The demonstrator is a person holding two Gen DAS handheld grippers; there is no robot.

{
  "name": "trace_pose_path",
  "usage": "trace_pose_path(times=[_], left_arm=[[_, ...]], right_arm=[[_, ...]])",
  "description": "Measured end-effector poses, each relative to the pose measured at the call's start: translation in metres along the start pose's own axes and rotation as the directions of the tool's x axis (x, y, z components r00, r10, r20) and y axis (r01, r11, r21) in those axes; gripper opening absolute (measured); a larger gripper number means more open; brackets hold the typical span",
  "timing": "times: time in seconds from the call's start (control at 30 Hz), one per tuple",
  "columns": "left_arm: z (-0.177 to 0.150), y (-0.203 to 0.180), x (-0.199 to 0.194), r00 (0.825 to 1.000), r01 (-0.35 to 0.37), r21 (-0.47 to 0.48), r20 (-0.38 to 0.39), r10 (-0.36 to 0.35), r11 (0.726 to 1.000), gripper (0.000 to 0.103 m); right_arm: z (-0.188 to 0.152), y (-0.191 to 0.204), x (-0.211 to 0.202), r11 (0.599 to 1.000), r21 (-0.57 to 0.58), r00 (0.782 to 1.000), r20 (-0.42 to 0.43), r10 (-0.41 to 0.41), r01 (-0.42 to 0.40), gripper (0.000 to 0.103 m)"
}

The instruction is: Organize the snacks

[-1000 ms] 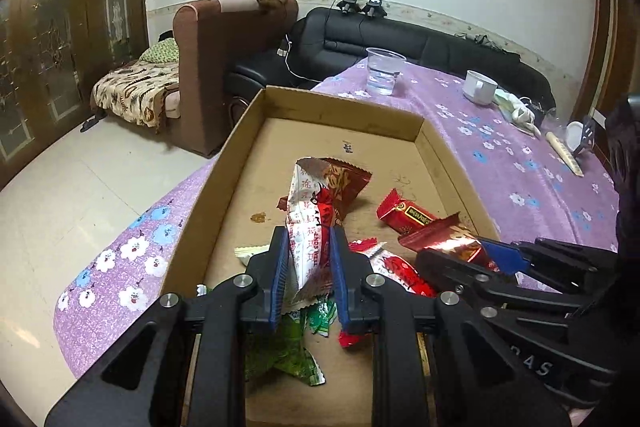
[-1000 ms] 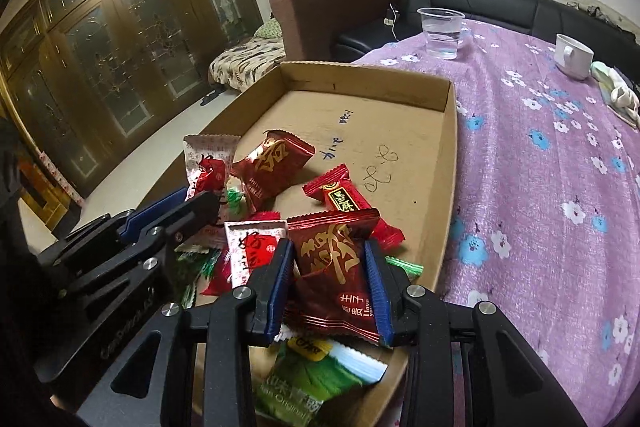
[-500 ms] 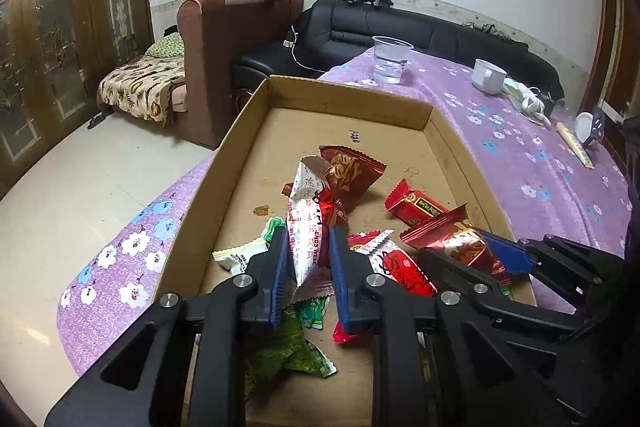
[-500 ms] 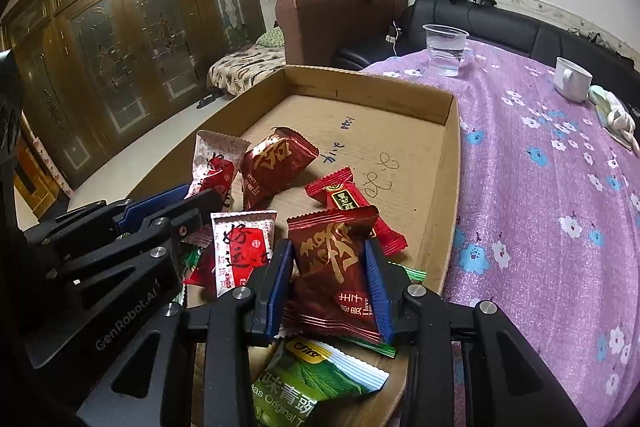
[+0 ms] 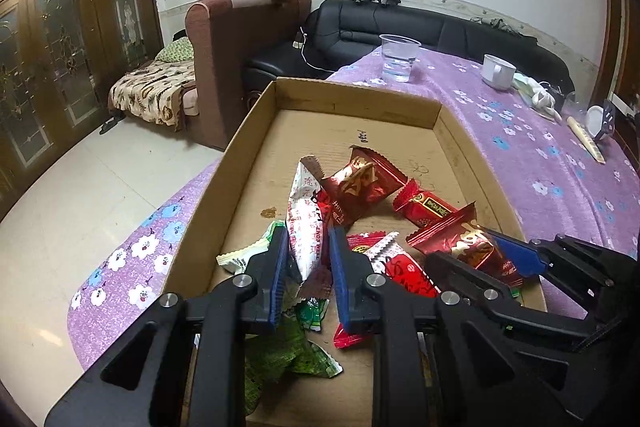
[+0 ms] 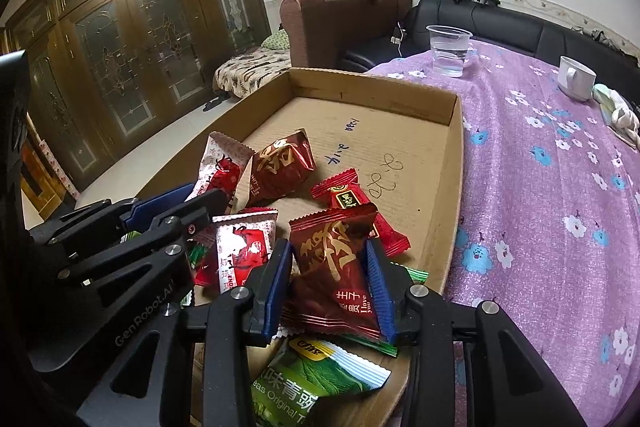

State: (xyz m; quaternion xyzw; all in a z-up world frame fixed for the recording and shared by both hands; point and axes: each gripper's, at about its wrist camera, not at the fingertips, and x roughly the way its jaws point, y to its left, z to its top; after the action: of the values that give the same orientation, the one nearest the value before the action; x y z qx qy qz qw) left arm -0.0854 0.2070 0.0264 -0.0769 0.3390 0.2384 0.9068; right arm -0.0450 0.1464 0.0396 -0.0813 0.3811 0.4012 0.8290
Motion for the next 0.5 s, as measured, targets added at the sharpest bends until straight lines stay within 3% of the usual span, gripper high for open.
trace_pose_path(times=[0.5], left_arm=[[-0.0009,-0.0039,-0.0009,1.0,-0.023,0.011,0.009,0.022,1.0,0.019]], right_arm=[[0.0004,0.0,0.0001,1.0,0.0,1.0,0.0,0.005,-0.005,0.039]])
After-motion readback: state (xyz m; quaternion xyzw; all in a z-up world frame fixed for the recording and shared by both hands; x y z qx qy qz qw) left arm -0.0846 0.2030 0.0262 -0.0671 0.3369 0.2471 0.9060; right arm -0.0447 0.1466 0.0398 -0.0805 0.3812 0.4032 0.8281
